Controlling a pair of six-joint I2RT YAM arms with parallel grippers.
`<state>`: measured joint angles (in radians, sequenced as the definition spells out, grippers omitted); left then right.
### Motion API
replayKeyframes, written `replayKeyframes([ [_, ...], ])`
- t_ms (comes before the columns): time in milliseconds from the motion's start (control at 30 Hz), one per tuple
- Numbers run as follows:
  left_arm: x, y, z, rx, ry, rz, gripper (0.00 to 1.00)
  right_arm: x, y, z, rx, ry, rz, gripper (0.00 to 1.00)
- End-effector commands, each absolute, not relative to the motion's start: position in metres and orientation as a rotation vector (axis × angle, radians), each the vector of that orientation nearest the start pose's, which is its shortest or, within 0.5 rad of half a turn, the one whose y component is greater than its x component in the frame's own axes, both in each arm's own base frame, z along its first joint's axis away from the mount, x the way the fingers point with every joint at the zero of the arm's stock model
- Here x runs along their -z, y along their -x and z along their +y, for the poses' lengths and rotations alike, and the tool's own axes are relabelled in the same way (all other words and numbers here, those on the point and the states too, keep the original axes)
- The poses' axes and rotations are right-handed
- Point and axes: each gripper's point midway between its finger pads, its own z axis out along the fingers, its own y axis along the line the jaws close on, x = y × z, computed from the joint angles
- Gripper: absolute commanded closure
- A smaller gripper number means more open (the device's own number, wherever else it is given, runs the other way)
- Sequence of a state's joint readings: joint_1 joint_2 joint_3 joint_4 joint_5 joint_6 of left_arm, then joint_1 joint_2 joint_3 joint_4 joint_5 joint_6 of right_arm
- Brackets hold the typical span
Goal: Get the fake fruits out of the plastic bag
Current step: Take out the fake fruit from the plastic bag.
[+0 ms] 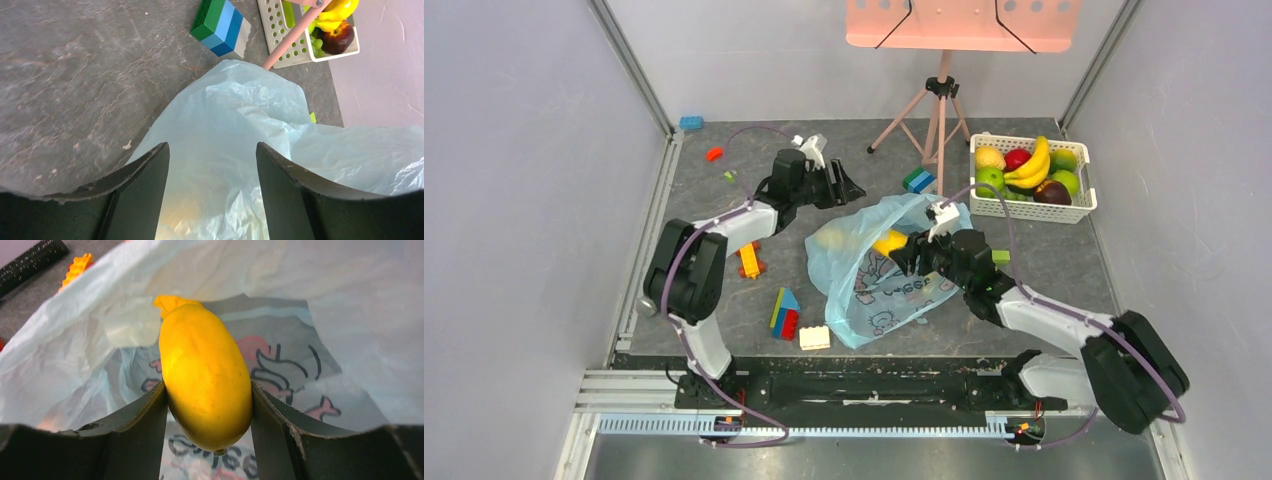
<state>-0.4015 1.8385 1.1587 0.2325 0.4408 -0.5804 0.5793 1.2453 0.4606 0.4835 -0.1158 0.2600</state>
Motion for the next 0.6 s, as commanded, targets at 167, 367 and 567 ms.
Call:
replayKeyframes([
  [167, -0.171, -0.394, -0.252, 0.958, 0.003, 2.069, 0.28, -0.134, -0.263, 0.196, -0.584, 0.382, 1.920, 0.68],
  [367, -0.168, -0.361, -0.221, 0.839, 0.043, 2.102, 0.24, -0.166, -0.251, 0.185, -0.586, 0.354, 1.899, 0.67],
  [567, -0.163, -0.329, -0.197, 0.776, 0.081, 2.112, 0.22, -0.231, -0.255, 0.166, -0.515, 0.268, 1.828, 0.63],
])
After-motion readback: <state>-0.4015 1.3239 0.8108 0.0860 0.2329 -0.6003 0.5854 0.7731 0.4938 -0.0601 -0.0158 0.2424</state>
